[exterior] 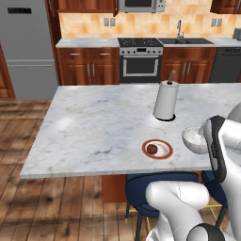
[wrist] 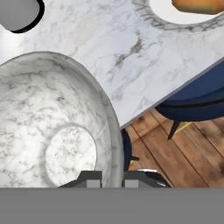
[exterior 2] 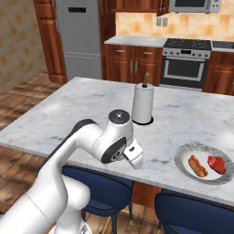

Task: Take the smaller bowl and place it next to the appetizer plate on the dining counter , and place the larger bowl next to the plate with cooked food.

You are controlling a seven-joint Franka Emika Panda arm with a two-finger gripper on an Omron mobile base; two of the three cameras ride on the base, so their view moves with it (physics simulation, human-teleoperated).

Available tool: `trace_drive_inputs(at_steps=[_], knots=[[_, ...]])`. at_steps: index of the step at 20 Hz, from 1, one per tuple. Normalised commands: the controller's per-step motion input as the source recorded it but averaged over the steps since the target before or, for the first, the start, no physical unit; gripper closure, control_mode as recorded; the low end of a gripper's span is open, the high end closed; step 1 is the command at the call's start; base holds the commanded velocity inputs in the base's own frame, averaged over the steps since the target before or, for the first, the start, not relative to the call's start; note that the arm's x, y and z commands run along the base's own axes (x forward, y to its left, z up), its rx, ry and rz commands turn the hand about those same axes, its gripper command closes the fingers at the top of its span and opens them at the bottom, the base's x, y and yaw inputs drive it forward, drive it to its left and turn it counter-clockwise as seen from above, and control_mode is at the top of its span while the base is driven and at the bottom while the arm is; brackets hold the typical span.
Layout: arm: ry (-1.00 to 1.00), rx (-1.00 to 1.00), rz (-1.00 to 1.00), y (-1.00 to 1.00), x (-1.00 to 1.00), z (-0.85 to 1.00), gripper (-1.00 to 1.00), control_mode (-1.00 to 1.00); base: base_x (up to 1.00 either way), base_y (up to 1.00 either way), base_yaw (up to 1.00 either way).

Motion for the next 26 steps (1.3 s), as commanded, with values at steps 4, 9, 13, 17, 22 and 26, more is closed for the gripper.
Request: trace_drive_inputs(at_steps=[4, 9, 13, 17, 22, 26], knots=[[0.00, 0.00, 0.00, 0.00, 0.28, -0.21, 1.00, -1.00, 0.00, 0.00, 0.00], [0.00, 0.00, 0.00, 0.00, 0.34, -0.24, 1.00, -1.00, 0.00, 0.00, 0.00], [0.00, 0.00, 0.00, -0.02, 0.30, -0.22, 1.00, -1.00, 0.00, 0.00, 0.00], [0.00, 0.00, 0.00, -0.08, 0.24, -0.18, 1.00, -1.00, 0.00, 0.00, 0.00], [0.00, 0.00, 0.00, -0.12, 0.20, -0.17, 1.00, -1.00, 0.00, 0.00, 0.00], [0.00, 0.00, 0.00, -0.09, 0.17, -0.19, 1.00, -1.00, 0.00, 0.00, 0.00]])
